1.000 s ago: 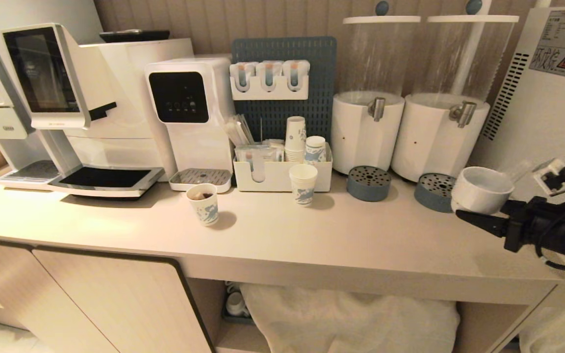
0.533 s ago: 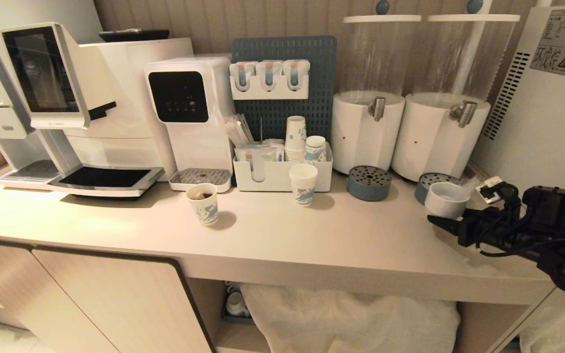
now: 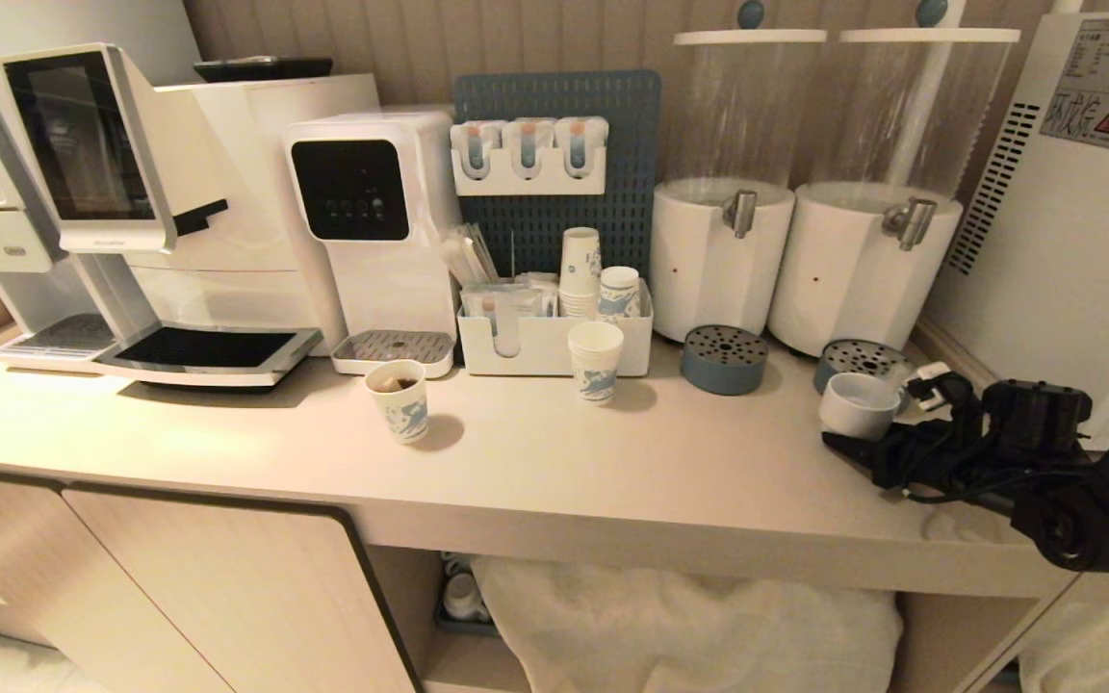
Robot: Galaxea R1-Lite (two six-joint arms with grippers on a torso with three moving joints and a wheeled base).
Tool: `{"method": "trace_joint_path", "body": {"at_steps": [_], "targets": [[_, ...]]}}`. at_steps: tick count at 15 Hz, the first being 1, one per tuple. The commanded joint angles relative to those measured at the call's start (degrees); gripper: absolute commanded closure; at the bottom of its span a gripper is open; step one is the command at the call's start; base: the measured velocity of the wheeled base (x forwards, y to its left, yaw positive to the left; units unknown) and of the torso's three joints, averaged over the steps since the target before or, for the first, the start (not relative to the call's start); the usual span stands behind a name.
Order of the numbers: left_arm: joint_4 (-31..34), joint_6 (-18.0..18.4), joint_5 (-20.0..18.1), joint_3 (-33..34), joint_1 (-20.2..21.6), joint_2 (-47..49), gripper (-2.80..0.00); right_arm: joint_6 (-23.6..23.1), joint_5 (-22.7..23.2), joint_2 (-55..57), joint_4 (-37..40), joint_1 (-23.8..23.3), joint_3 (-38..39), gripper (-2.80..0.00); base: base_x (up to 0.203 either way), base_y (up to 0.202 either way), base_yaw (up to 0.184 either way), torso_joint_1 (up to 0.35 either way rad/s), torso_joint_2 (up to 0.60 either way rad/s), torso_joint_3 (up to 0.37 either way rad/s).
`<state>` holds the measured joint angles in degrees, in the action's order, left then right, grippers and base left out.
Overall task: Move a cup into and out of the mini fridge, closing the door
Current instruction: Place the ceramic cup on the table
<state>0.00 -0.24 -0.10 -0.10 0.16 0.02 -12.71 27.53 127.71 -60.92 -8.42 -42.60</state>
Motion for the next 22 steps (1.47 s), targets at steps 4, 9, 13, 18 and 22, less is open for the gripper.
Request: {"method": "trace_joint_path", "body": {"at_steps": [4, 9, 13, 18, 22], "targets": [[0.00, -0.02, 0.01, 0.01, 0.02, -0.02, 0.00, -0.12, -2.74, 2.28, 0.10, 0.48, -1.01, 0.00, 0.000, 0.000, 0.000, 0.000, 0.00, 0.000], [0.00, -0.02, 0.01, 0.01, 0.02, -0.02, 0.00, -0.03, -7.14, 2.90, 2.47, 0.78, -2.40, 0.00, 0.000, 0.000, 0.000, 0.000, 0.00, 0.000], [0.00, -0.02, 0.01, 0.01, 0.02, 0.06, 0.00, -0.03, -7.31, 2.90, 2.83, 0.78, -2.40, 0.00, 0.000, 0.000, 0.000, 0.000, 0.00, 0.000], [0.00, -0.02, 0.01, 0.01, 0.02, 0.03, 0.00, -0.12, -8.10, 3.16, 3.44, 1.04, -2.23, 0.00, 0.000, 0.000, 0.000, 0.000, 0.00, 0.000], [0.00, -0.02, 0.01, 0.01, 0.02, -0.02, 0.00, -0.21, -8.10, 3.69, 3.35, 1.04, -2.23, 0.00, 0.000, 0.000, 0.000, 0.000, 0.00, 0.000]]}}
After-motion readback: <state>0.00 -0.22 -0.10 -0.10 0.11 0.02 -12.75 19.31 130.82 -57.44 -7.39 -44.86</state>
